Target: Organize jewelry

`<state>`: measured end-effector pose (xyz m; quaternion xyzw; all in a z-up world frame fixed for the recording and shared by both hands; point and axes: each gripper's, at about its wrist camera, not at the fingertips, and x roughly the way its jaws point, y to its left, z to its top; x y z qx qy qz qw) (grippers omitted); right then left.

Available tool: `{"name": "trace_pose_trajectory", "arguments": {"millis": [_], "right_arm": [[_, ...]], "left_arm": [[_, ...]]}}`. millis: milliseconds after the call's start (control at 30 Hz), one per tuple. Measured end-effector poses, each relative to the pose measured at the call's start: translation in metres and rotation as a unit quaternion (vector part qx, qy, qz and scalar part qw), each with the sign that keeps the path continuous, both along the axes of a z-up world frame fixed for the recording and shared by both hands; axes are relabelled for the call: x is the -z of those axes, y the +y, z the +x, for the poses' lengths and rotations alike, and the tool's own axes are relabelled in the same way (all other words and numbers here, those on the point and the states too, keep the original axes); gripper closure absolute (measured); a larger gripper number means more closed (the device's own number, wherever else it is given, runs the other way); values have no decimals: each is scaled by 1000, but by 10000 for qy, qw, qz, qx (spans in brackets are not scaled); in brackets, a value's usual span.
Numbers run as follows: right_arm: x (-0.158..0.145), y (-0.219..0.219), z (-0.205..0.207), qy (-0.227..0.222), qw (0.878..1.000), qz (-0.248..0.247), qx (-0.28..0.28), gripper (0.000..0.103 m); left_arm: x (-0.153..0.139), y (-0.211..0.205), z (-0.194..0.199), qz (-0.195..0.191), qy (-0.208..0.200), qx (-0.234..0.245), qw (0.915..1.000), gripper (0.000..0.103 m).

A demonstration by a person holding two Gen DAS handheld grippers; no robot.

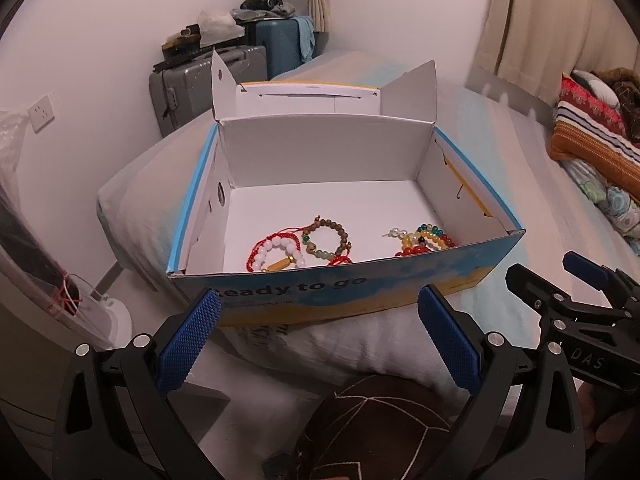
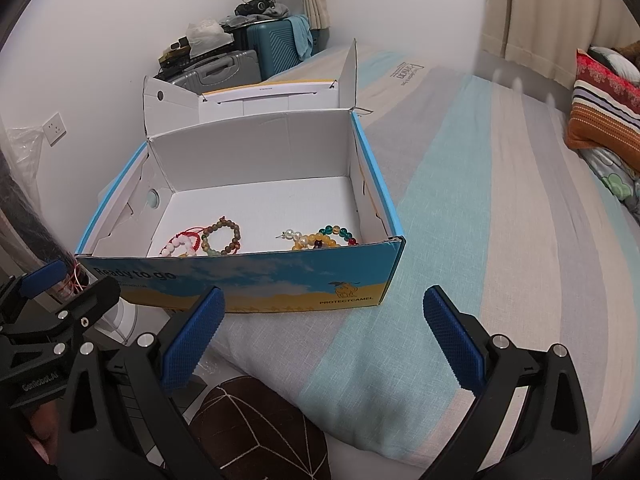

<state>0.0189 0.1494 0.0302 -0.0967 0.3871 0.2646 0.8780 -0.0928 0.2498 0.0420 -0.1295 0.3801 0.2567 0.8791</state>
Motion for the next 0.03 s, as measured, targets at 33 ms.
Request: {"name": "trace_pose_trajectory", "arguments": {"millis": [33], "right_arm": [[0, 0, 0, 1, 10000, 1, 0, 8]], "left_arm": [[1, 0, 0, 2, 18, 1, 10000, 6]]}}
